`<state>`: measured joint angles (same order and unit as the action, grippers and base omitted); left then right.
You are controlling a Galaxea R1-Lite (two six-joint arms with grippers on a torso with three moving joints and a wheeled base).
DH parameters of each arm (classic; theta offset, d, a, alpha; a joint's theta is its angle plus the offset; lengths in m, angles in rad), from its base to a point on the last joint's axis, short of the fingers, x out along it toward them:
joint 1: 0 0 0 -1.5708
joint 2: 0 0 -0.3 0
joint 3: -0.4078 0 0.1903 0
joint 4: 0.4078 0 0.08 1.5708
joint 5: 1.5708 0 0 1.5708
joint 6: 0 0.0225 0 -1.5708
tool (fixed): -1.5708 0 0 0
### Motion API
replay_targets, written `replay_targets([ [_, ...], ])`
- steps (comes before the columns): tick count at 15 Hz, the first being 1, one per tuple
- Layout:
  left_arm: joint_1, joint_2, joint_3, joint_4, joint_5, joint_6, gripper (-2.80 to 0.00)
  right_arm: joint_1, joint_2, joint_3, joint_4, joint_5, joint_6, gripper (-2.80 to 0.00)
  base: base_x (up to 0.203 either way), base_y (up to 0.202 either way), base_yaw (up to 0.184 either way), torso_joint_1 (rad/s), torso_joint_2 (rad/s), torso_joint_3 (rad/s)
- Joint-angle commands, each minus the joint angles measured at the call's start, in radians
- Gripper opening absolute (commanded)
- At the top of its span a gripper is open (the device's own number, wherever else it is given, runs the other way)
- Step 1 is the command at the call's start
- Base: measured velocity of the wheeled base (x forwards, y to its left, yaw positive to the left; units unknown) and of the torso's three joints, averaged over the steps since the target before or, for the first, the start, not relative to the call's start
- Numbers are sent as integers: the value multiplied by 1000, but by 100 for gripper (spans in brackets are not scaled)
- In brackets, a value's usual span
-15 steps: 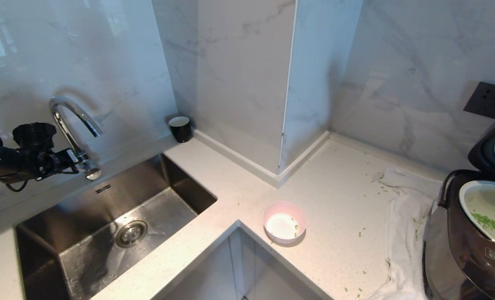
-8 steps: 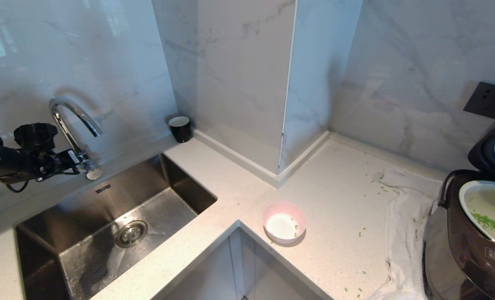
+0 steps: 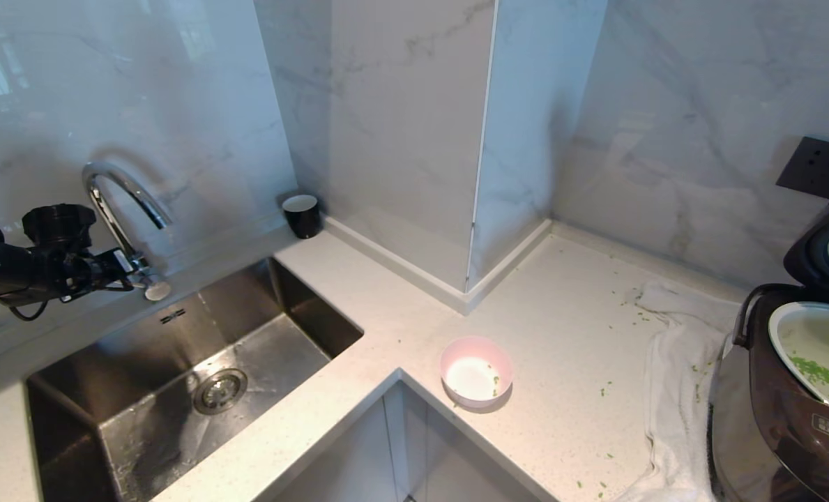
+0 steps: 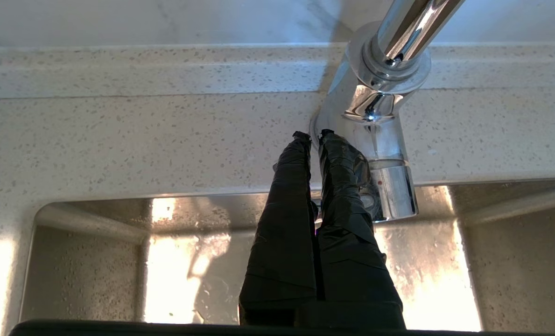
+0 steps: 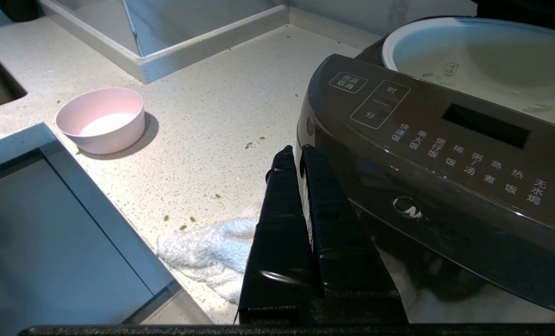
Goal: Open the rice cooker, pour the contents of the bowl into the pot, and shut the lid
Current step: Turn on the tap
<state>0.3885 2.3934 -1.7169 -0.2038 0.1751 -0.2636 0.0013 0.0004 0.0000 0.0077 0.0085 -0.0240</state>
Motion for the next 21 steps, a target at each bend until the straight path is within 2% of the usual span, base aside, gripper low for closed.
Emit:
replay_targets([
  [1,1,1,-4,-2,2,0,-280,0,-1,2,0,1,-1,-280,0,0,0,0,0,0],
  [16,1,4,-10,0,3,1,-280,2,0,2,1,1,-1,-280,0,0,0,0,0,0],
  [21,24,-17,-36,-5,14,0,-280,1,0,2,0,1,-1,-280,0,0,0,0,0,0],
])
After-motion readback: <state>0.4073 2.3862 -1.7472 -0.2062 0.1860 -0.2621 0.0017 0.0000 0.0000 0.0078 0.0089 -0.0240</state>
